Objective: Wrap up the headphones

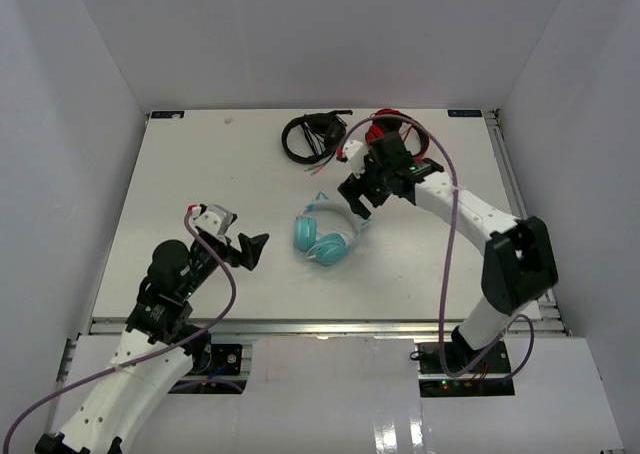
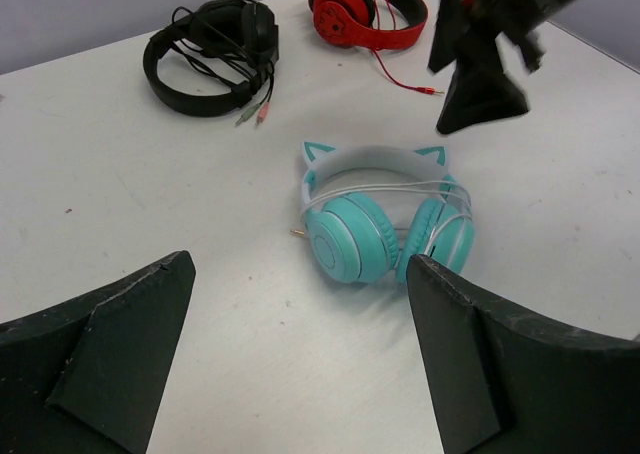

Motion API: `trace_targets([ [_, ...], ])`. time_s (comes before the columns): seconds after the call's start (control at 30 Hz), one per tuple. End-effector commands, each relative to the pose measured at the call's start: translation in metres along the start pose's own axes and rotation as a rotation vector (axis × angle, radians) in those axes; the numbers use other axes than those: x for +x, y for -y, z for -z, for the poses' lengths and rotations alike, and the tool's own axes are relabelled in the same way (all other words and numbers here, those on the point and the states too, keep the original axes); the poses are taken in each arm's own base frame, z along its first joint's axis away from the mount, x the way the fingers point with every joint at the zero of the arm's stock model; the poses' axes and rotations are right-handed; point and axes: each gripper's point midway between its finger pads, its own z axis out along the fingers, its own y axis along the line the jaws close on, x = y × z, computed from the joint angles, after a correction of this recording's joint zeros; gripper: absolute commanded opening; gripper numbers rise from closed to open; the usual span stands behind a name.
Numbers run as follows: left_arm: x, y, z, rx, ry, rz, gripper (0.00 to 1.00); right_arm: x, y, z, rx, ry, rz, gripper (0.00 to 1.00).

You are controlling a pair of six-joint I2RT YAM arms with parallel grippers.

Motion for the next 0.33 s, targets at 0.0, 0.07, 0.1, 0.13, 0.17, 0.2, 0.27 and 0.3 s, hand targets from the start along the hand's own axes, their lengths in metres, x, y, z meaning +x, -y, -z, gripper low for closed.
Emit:
trace_targets([
  [0.0,0.0,0.012,0.008,0.06,0.006,0.008,0.98,-0.002,0.027,0.078,0.294,0.182,-0.165,0.9],
  [0.07,-0.001,0.015,0.008,0.073,0.005,0.006,0.98,0.025,0.039,0.099,0.411,0.222,-0.201,0.9],
  [0.1,-0.001,0.015,0.008,0.077,0.003,0.006,0.98,0.036,0.044,0.106,0.454,0.237,-0.218,0.9],
  [0.13,-0.001,0.016,0.008,0.08,0.004,0.008,0.98,0.048,0.046,0.115,0.497,0.253,-0.237,0.9],
  [0.17,-0.002,0.017,0.01,0.087,0.008,0.01,0.98,0.06,0.053,0.129,0.561,0.293,-0.269,0.9],
  [0.2,-0.004,0.019,0.011,0.093,0.013,0.012,0.98,0.07,0.058,0.142,0.62,0.332,-0.296,0.9],
  [0.27,-0.005,0.021,0.012,0.1,0.022,0.012,0.98,0.074,0.061,0.162,0.666,0.406,-0.312,0.9],
  [0.3,-0.006,0.021,0.013,0.1,0.027,0.013,0.98,0.084,0.062,0.16,0.679,0.39,-0.334,0.9],
])
